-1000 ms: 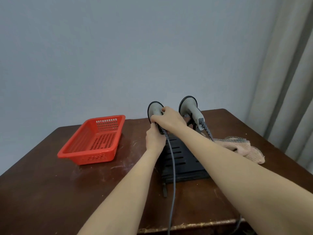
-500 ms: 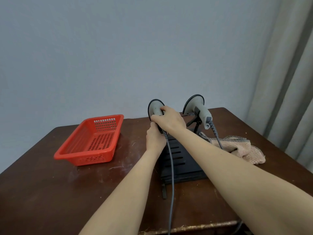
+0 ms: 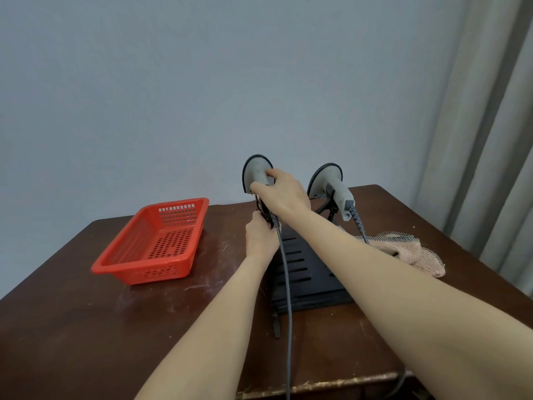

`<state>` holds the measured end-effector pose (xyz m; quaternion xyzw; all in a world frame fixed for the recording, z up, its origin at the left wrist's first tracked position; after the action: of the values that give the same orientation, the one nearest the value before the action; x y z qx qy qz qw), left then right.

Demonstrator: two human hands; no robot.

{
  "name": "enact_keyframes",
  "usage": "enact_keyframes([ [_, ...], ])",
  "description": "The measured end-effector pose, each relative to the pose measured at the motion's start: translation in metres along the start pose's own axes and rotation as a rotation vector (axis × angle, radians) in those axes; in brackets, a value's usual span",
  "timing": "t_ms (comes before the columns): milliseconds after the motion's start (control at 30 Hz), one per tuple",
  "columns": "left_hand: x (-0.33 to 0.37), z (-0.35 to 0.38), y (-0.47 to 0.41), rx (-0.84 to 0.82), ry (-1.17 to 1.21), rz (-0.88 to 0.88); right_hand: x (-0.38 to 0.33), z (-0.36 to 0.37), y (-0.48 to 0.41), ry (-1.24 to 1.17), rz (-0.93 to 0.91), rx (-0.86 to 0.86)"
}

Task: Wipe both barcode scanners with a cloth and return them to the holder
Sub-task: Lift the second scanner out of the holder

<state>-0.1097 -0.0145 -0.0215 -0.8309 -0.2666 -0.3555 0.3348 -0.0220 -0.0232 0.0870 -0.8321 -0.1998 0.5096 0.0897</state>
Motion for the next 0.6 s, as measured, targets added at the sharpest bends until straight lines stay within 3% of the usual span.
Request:
enact_keyframes([
  [100, 0.004, -0.008, -0.001, -0.019, 0.04, -0.03, 0.001, -0.005, 0.001, -0.049, 0.043, 0.014],
  [433, 0.023, -0.021, 0.004, -0.051, -0.163, 0.041, 0.017, -0.036, 0.004, -0.233, 0.14, 0.044],
  [600, 0.049, -0.038, 0.012, 0.208, -0.178, 0.145, 0.025, -0.057, 0.008, -0.258, 0.137, 0.103],
])
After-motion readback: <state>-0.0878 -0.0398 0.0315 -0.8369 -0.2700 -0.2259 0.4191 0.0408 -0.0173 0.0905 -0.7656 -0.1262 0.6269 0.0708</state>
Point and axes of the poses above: each hand's wrist, its own y-axis away from the middle knuckle, its own z-axis out of the palm, x = y × z, the point moved 1 cm from there along -y, towards the middle knuckle, and after that the axes turned 9 degrees about x, right-handed, at the moved point
